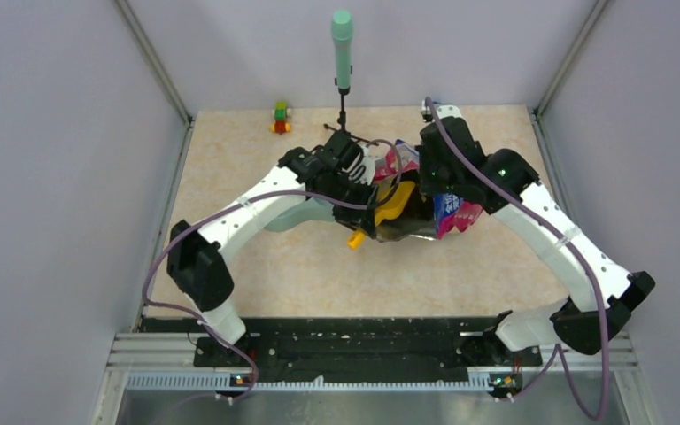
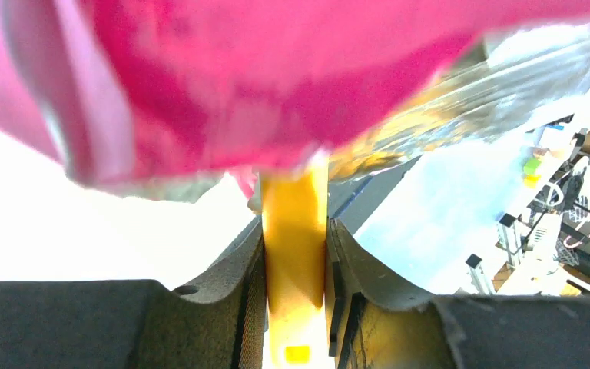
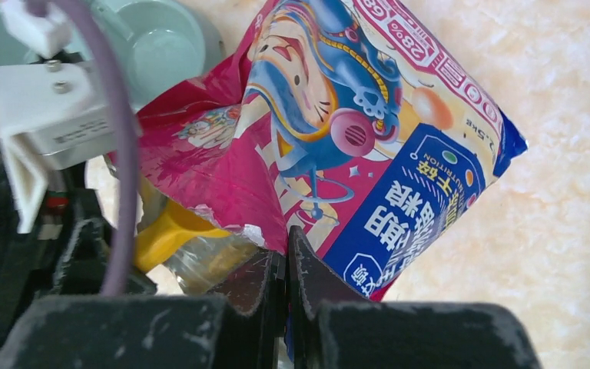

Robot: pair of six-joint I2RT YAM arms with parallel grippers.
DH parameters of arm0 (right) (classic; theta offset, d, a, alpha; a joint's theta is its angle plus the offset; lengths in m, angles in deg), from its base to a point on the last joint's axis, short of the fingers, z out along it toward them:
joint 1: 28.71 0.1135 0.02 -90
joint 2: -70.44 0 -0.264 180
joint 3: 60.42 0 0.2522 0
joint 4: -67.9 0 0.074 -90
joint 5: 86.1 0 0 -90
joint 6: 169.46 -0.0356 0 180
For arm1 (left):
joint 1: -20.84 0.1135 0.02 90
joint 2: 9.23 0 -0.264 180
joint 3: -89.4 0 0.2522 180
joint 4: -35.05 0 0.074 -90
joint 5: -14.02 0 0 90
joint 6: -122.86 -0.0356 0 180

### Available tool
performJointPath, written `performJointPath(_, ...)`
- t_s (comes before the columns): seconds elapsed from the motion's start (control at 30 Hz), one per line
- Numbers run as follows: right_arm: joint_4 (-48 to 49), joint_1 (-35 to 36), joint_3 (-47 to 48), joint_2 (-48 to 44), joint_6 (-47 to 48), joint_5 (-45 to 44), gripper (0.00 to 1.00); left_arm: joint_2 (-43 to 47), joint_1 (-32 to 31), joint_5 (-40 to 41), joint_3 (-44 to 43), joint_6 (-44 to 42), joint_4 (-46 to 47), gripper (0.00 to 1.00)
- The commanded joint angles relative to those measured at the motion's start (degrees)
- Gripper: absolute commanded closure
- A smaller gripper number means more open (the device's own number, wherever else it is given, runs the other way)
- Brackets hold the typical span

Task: Serve the pet food

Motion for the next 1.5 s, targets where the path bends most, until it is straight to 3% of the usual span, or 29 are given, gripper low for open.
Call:
performJointPath(0.0,2.47,1.68,-0.89,-3.18,-5.72,0.35,1.00,5.68,0.05,1.67,2.68,3.06,-1.31,1.00)
performJointPath(0.27,5.24,1.75,-1.20,-2.48,-9.94,-0.44,1.00,4.25,-1.17,8.54,0.47,4.06,-3.97,1.00)
performJointPath(0.63,7.68,2.27,-0.77,-0.19,-10.64,1.81,1.00,-4.10,-1.85,11.19,-13.39,5.69,-11.06,1.00)
performJointPath(0.8,7.23,2.27,-0.07,-0.01,-10.22,1.28,1.00,-3.57,-1.88,11.08,-13.18,5.77,-10.93,0.84)
performJointPath(0.97,6.97,2.27,0.25,0.12,-9.80,1.23,1.00,-0.62,-2.09,12.49,-9.34,5.96,-7.49,0.80)
performJointPath(1.1,6.80,2.27,0.31,0.03,-9.55,1.43,1.00,2.73,-2.72,13.02,-5.30,5.86,-3.45,0.58)
performJointPath(1.47,6.81,2.27,-0.74,-0.97,-9.56,2.04,1.00,6.01,-3.27,14.04,-3.89,6.52,-0.76,0.54)
